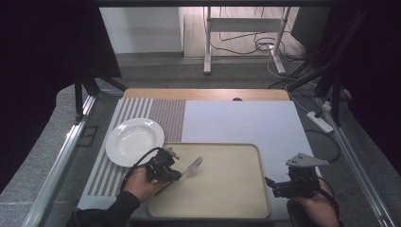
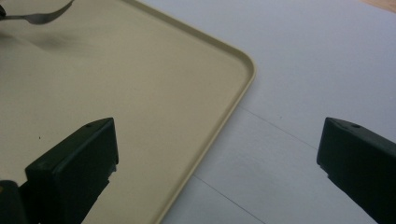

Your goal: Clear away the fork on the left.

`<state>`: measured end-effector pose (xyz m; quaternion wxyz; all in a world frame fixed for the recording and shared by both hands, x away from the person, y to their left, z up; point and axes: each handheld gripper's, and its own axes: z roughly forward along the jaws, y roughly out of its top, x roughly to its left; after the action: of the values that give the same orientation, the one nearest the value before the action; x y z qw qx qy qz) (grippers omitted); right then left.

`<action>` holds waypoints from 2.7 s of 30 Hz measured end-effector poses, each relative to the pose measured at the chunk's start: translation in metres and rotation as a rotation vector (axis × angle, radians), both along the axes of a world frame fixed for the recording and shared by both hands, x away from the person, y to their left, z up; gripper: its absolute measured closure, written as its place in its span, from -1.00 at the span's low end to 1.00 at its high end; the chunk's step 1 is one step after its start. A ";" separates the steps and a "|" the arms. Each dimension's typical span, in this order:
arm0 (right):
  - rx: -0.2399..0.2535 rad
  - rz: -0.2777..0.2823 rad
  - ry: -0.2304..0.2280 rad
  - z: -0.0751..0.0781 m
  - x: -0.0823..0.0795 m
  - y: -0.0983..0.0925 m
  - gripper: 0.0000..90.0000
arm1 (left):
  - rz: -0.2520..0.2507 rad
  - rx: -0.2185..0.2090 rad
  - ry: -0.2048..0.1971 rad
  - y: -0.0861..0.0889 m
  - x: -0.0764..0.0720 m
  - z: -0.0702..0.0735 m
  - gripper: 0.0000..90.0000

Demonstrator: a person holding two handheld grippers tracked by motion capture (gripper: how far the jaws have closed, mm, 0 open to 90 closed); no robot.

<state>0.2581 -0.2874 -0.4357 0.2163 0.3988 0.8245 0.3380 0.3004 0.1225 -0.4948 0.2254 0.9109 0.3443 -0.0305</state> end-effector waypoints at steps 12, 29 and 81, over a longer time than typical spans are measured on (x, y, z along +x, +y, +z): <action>-0.010 0.004 0.001 0.000 0.000 0.001 -1.00 | -0.030 0.001 -0.012 -0.007 0.002 -0.005 0.73; -0.012 0.005 -0.001 0.000 0.000 0.001 -1.00 | -0.073 0.051 -0.008 -0.022 0.011 -0.011 0.97; -0.021 0.012 0.003 0.000 0.000 0.002 -1.00 | 0.121 -0.070 -0.043 0.043 0.040 0.000 0.68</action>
<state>0.2581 -0.2856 -0.4362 0.2173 0.3921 0.8307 0.3301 0.3402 0.1660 -0.4945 0.2658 0.8805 0.3925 -0.0091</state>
